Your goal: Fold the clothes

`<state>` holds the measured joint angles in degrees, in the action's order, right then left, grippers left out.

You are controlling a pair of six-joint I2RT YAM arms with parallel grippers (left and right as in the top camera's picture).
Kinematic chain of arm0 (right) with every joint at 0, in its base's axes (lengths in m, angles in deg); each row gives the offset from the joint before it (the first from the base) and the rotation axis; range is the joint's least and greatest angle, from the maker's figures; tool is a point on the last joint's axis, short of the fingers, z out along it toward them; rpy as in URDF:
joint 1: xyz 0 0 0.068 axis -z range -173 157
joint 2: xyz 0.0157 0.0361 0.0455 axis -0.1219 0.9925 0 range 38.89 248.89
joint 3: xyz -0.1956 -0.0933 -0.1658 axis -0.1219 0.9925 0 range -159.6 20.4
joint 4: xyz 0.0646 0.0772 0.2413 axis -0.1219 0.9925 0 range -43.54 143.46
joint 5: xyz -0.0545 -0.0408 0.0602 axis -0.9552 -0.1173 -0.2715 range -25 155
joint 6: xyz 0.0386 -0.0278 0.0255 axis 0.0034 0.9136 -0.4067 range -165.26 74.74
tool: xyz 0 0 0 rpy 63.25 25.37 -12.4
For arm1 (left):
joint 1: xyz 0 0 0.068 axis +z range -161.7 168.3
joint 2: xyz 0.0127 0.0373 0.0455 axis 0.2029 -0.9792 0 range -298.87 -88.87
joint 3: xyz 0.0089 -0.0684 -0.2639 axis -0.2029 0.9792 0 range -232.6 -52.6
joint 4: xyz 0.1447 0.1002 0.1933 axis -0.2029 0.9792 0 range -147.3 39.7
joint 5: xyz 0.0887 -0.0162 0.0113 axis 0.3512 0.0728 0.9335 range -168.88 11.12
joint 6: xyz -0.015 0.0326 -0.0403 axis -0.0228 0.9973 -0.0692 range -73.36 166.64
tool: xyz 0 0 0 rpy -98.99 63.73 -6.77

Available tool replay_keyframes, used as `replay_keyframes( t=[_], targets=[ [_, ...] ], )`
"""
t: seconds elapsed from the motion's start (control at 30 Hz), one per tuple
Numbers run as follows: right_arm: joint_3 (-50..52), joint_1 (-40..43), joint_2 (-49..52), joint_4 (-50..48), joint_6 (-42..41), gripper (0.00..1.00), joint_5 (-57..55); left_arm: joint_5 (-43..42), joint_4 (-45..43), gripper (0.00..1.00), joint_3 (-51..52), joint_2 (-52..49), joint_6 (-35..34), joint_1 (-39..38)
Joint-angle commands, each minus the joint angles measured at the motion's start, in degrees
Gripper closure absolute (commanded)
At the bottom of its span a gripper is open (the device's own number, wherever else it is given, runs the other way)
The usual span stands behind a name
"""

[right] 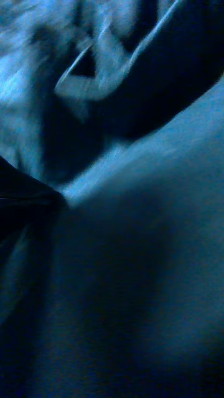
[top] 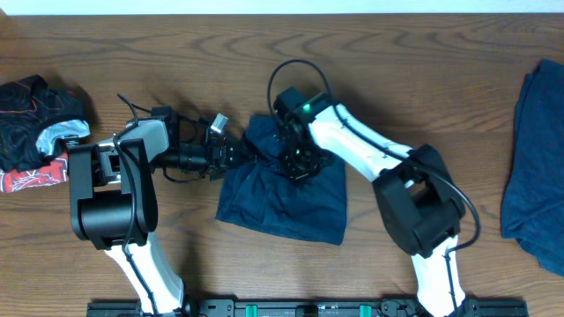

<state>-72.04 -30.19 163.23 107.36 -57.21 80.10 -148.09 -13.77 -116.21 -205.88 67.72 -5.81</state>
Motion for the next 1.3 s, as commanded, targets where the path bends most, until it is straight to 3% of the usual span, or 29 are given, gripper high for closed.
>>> replay_keyframes(
  t=[0.0, 0.43, 0.83, 1.03, 1.27],
  targets=[
    [0.4, -2.5, 2.3, -0.8, -0.5, 0.99, 2.5, 0.9, 1.3, 0.1, 0.5, -0.8, 1.1, -0.2],
    [0.2, -3.4, 1.5, -1.9, -1.3, 0.99, 0.2, 3.0, 2.5, 0.1, 0.5, -0.8, 1.2, -1.2],
    [-0.4, 5.2, -11.7, 1.4, -7.9, 0.98, -13.1, 3.0, 2.3, 0.1, 0.5, -0.8, 1.2, -1.2],
    [0.5, 11.6, -9.6, 8.4, -8.0, 0.98, -13.6, 3.0, 2.3, 0.1, 0.5, -0.8, 1.2, -1.2],
    [8.7, 11.6, -7.5, 4.8, -7.7, 0.99, -12.2, 2.7, 2.4, 0.1, 0.5, -0.8, 1.1, -1.2]
  ],
)
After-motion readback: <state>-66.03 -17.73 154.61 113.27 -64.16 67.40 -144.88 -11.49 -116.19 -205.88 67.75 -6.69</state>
